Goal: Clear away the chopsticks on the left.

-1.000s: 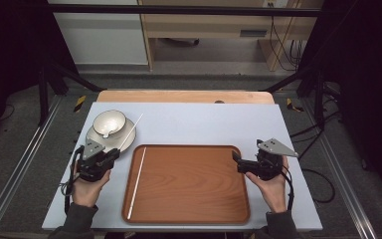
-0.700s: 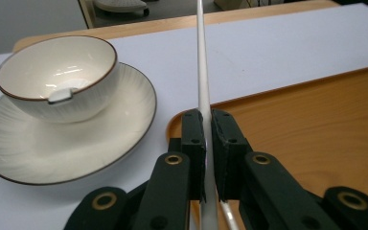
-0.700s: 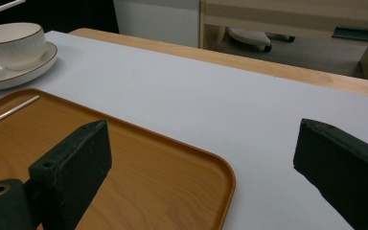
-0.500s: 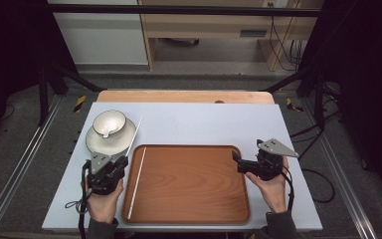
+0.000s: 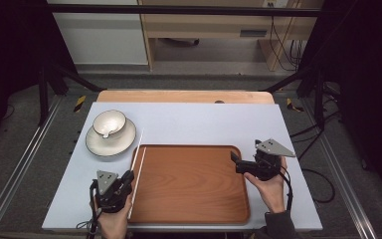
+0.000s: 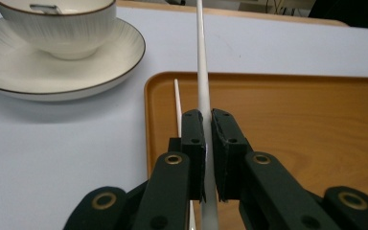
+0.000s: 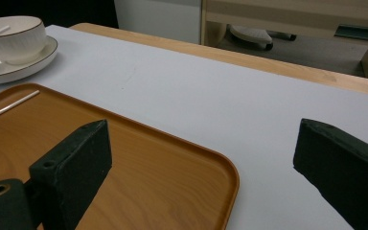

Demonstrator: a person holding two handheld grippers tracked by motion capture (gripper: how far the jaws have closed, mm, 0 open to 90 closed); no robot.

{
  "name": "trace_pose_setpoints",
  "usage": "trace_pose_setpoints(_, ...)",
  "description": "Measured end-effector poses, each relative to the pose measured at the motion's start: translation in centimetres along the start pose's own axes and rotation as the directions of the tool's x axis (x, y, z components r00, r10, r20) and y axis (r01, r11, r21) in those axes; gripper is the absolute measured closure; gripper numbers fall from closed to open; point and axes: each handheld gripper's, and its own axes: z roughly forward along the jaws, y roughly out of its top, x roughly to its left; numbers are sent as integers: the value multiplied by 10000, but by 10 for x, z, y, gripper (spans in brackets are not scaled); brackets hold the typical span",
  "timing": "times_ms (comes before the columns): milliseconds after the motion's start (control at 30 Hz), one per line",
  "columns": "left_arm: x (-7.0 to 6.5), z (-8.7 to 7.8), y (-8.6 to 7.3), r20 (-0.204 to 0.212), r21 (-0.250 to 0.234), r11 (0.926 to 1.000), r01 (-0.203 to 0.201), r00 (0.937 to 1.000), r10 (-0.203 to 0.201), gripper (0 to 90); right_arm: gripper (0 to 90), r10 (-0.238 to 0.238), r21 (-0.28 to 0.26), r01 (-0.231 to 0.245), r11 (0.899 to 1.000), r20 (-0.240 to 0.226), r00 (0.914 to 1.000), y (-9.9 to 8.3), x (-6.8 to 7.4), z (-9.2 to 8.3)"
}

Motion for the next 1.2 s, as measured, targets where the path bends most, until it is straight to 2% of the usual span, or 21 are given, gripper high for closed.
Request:
trace_pose_setpoints(333, -12, 10, -24, -2, 458, 9988, -160, 9999, 160, 841, 63, -32, 62, 32, 10000, -16, 10000, -1, 1, 2)
trace_pose_setpoints(900, -14, 25, -36, -285, 1018, 9944, -296, 9991, 326, 841, 63, -44, 106, 44, 9999, -29, 10000, -2, 2, 3)
trace_pose_setpoints(1200, -14, 28, -36, -359, 1323, 9904, -393, 9984, 445, 840, 64, -62, 108, 62, 9999, -21, 10000, -2, 2, 3)
